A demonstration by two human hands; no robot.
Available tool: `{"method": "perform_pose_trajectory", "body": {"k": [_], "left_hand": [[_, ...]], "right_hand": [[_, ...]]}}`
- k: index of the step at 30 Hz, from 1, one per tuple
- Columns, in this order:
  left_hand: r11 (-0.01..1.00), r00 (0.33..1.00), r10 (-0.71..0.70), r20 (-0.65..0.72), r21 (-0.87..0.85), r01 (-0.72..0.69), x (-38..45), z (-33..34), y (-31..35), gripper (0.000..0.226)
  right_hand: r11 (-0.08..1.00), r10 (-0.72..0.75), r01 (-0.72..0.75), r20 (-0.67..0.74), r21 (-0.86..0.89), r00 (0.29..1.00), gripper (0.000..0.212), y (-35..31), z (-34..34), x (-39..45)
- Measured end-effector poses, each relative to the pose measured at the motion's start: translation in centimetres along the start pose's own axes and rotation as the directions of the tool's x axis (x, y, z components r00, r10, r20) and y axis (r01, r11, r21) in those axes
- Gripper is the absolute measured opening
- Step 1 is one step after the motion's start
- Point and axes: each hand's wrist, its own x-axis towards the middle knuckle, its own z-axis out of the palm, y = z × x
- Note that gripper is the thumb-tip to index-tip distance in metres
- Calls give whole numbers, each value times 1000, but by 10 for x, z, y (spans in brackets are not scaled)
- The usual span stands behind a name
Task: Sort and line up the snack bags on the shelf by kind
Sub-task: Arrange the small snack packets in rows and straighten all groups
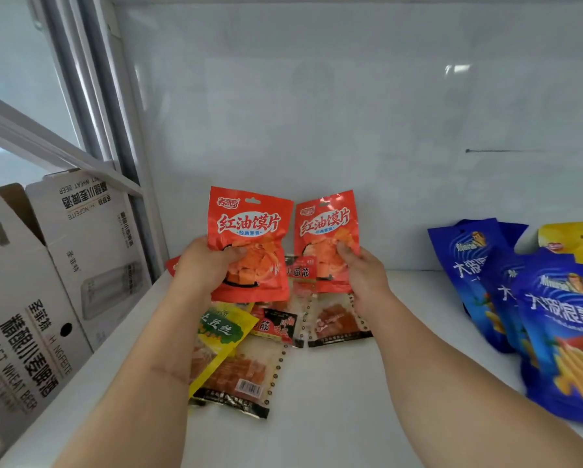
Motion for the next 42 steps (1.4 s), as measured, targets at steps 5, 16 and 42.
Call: {"method": "perform_pose_trajectory", "body": {"k": [5,16,42], "left_hand": [[993,999,-38,31,-110,41,-8,35,4,21],[977,966,-134,219,-136,166,-41,149,-7,32],[970,945,-222,238,-46,240,-43,185,-27,17]], "right_hand": [[984,-148,135,-107,-118,983,14,-12,-41,3],[951,-149,85,-199,-297,969,17,5,-125,7],[551,-263,-106,-292,-828,920,52,18,-126,35]]}}
